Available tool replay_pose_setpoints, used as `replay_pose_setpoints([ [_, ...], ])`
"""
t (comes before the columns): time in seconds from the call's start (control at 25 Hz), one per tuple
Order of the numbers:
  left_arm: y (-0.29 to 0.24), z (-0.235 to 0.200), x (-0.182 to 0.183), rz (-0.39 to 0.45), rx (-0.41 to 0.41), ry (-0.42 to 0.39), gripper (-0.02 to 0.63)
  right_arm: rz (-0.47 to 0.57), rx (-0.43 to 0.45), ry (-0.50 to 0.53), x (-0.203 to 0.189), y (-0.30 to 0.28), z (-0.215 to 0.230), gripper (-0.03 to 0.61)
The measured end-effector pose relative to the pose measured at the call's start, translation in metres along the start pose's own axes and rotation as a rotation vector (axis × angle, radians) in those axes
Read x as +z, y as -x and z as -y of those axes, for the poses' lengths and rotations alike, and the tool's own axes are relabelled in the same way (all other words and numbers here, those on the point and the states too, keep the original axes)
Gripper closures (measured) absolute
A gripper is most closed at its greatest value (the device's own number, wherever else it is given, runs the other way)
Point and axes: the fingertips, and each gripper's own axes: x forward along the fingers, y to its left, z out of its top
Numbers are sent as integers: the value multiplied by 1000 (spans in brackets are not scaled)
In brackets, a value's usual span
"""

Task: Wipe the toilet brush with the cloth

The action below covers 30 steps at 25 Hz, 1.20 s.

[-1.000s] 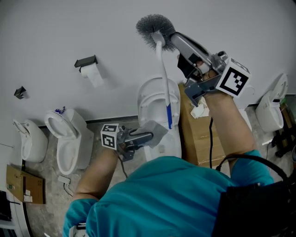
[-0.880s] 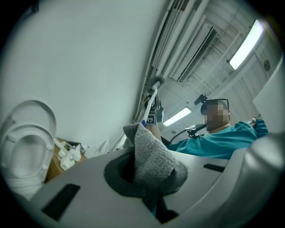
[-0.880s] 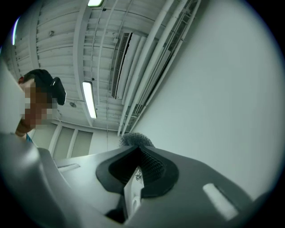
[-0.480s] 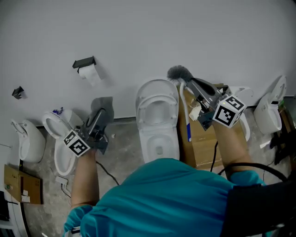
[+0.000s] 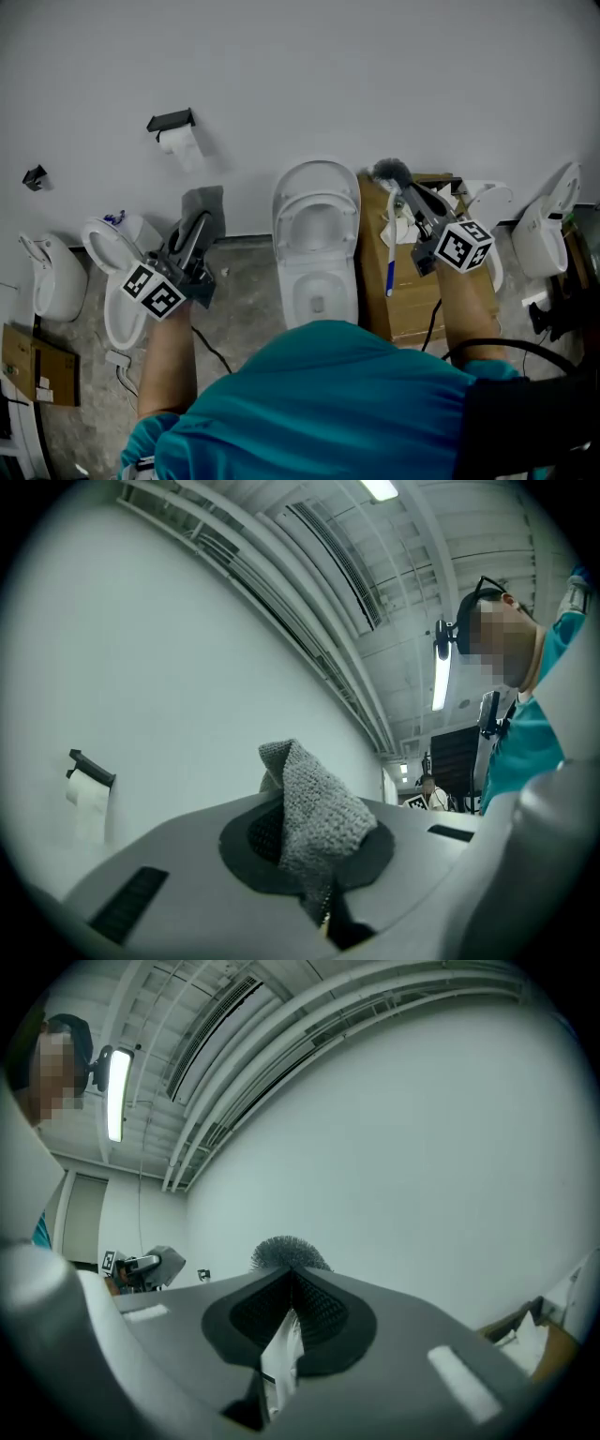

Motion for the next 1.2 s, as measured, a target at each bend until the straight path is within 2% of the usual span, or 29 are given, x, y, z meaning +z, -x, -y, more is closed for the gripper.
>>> replay_pose_setpoints([
  [1.2, 5, 6, -5, 8, -4, -2, 601, 26, 17, 14, 12, -3, -9, 565],
])
